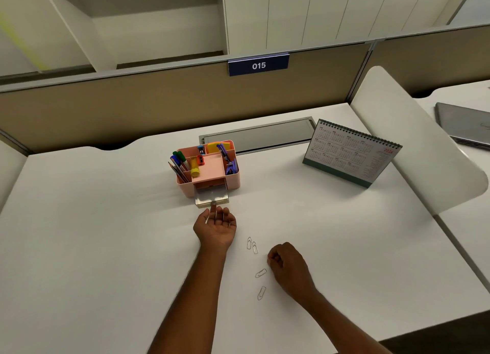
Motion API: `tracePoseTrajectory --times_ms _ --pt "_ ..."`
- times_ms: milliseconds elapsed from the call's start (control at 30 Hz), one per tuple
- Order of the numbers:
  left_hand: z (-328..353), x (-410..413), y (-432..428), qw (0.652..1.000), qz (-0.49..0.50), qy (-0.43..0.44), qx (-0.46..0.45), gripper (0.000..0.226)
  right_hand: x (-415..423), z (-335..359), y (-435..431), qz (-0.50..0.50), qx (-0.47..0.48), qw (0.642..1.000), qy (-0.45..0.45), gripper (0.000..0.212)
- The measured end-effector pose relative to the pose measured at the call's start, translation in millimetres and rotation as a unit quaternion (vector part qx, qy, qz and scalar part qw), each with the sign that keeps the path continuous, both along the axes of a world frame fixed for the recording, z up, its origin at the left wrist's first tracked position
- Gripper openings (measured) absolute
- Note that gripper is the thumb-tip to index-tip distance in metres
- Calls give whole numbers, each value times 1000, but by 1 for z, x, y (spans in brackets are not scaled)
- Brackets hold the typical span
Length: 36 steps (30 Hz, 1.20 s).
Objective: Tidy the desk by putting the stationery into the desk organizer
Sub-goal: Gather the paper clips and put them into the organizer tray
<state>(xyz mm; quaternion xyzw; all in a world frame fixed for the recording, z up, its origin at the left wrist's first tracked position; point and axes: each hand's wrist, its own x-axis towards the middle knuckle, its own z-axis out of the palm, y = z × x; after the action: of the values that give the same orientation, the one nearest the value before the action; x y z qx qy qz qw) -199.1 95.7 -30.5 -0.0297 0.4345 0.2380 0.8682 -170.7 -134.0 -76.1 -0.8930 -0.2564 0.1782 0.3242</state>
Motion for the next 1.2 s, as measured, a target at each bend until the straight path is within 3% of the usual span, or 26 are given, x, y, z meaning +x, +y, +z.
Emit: tracePoseTrajectory --times_ms 233,367,433,567,667,700,800,1200 --pt "2 -1 0 996 -62 42 44 21 -3 0 -5 4 2 1000 3 11" --pt "5 -6 -7 970 -181 121 108 15 -9 0 -11 62 -11 997 -37 19" --pt "4 -11 -20 925 -279 189 174 16 -18 -1 -17 103 -22 991 -87 46" --pt "-5 -38 -56 794 -385 283 376 19 -49 -10 -34 174 -44 973 -144 97" --pt "-12 -59 -75 650 -423 348 527 30 -69 -21 -52 247 -73 948 -188 106" --pt "-14 -63 -78 617 -420 361 559 32 -72 -23 -57 272 -85 937 -201 104" --pt "-17 -70 -81 575 -417 363 603 35 -71 -24 -58 290 -109 928 -208 96" --pt "-29 -75 -76 478 -443 382 656 43 -13 -14 5 233 -164 939 -193 85"
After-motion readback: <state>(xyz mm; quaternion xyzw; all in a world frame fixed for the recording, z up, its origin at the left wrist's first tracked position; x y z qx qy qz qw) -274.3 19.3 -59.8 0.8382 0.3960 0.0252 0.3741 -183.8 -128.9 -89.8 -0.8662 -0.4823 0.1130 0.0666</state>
